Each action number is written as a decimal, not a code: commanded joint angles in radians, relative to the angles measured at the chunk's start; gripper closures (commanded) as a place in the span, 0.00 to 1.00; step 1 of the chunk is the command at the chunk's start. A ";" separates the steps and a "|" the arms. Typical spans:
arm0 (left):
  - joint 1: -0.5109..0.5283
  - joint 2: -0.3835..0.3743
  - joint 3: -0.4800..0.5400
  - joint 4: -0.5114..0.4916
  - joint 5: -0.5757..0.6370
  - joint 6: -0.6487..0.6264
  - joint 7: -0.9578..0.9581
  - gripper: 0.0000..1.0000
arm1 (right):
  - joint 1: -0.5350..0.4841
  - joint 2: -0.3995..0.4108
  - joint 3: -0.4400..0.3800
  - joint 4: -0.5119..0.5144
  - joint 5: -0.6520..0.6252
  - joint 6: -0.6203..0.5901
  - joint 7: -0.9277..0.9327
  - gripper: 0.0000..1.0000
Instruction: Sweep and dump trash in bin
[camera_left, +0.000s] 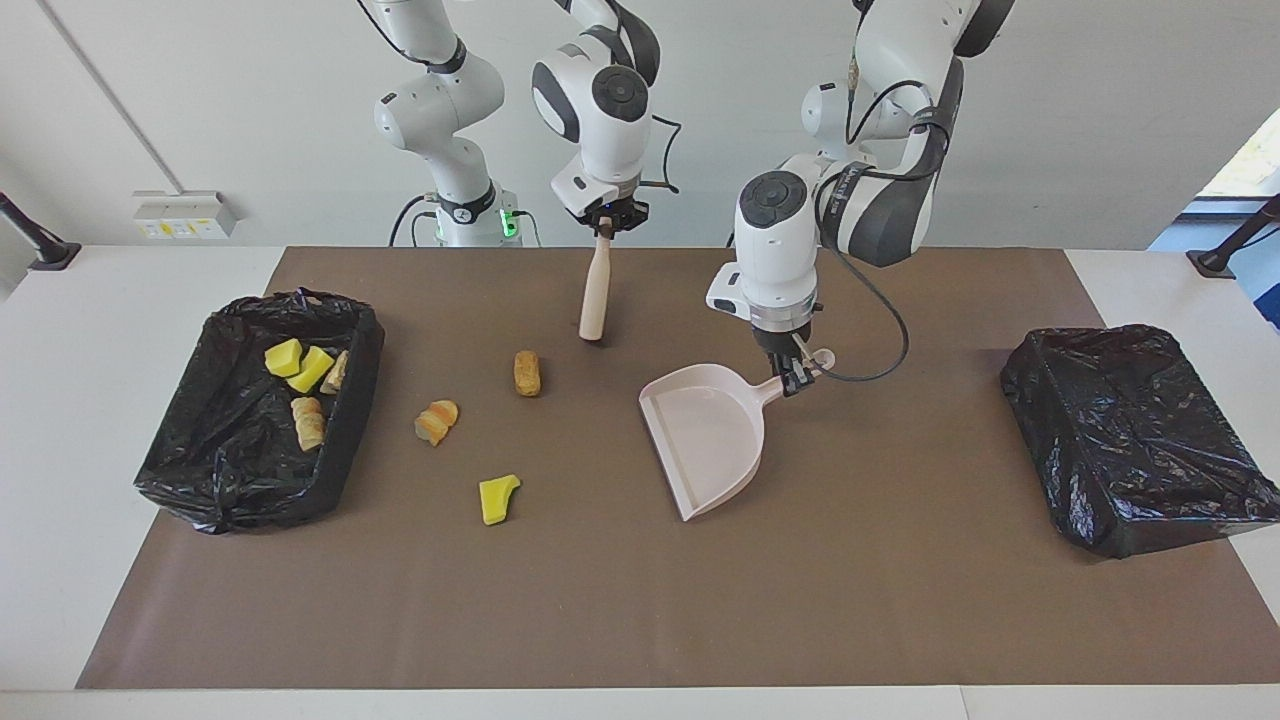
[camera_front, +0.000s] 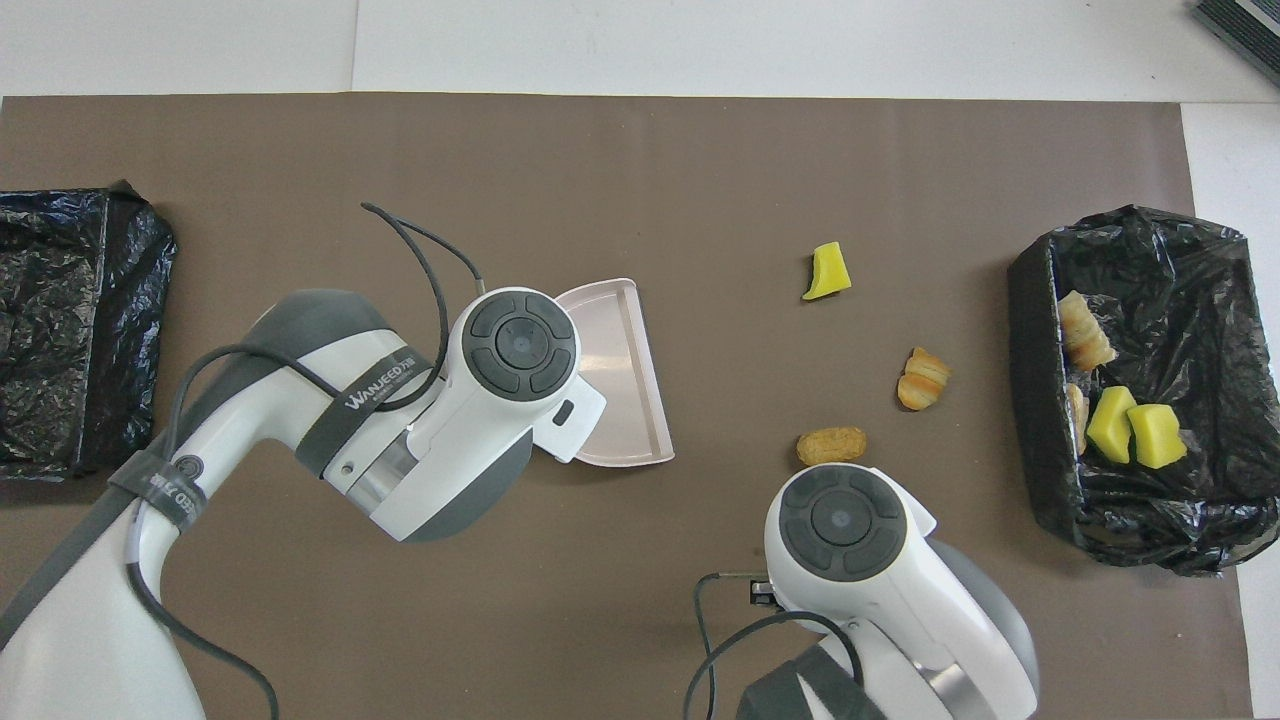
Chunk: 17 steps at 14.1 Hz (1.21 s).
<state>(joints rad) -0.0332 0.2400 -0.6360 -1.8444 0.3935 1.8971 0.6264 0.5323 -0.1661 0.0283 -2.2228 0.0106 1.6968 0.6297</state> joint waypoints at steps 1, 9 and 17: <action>0.002 -0.062 0.004 -0.070 -0.007 0.036 0.015 1.00 | -0.052 0.023 0.018 0.003 -0.015 0.052 -0.056 1.00; 0.004 -0.061 0.006 -0.061 -0.077 0.008 0.015 0.16 | -0.161 -0.027 0.016 -0.105 0.000 0.063 -0.070 0.43; -0.005 -0.224 0.149 -0.065 -0.093 -0.185 -0.121 0.00 | -0.161 -0.102 0.018 -0.346 0.091 0.187 0.150 0.26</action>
<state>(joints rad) -0.0315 0.1031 -0.5441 -1.8766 0.3249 1.7815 0.5756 0.3776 -0.2163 0.0385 -2.4914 0.0627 1.8364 0.7385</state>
